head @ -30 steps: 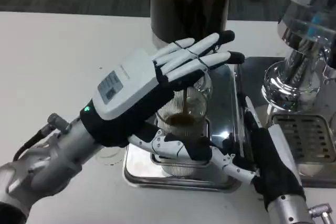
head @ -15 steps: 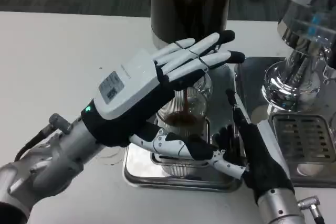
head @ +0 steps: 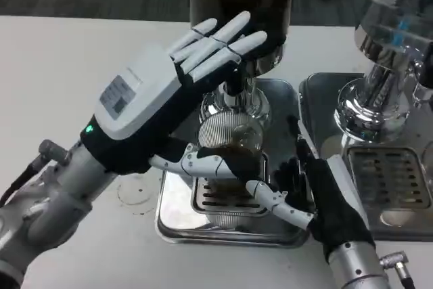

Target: Grasp the cup under the faucet to collect the drink, then remove the cup.

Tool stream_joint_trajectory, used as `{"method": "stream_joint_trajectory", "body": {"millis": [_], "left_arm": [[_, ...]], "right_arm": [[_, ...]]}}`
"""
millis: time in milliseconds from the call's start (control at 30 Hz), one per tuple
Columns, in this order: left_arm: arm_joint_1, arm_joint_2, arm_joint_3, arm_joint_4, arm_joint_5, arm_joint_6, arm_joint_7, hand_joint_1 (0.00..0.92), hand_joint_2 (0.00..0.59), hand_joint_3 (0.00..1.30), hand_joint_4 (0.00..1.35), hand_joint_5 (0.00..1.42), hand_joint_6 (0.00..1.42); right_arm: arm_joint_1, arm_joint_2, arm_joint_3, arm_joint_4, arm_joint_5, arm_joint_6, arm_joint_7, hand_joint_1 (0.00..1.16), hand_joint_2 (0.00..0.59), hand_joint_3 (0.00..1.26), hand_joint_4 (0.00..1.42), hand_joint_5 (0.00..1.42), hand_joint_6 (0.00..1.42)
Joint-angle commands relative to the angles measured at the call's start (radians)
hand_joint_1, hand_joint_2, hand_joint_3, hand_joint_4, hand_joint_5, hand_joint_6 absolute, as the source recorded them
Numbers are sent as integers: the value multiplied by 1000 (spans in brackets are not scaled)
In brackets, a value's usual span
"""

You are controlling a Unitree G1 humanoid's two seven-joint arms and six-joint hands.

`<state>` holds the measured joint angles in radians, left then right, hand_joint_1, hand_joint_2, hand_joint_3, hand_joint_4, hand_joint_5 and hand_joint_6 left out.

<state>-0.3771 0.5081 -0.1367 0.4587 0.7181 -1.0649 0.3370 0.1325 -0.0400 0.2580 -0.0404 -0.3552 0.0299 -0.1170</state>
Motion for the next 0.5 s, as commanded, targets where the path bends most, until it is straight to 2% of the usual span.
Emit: {"method": "stream_joint_trajectory", "body": {"millis": [33,167,400,500], "left_arm": [[37,22,34,-11,-52,16,6,0,125,137,1,230,110],[88,21,65,-36,-140,22,-15,0,127,128,0,216,107],[170,27,133,-69,-213,29,-20,0,130,116,0,201,93],[185,32,144,-53,-256,37,-47,0,131,115,0,198,92]], "right_arm": [[-13,1,1,17,15,-36,5,667,221,0,0,0,0],[-17,0,7,27,18,-44,9,667,221,0,0,0,0],[-24,0,11,41,28,-62,26,667,221,0,0,0,0],[-26,-3,12,45,37,-70,38,664,220,0,0,0,0]]}}
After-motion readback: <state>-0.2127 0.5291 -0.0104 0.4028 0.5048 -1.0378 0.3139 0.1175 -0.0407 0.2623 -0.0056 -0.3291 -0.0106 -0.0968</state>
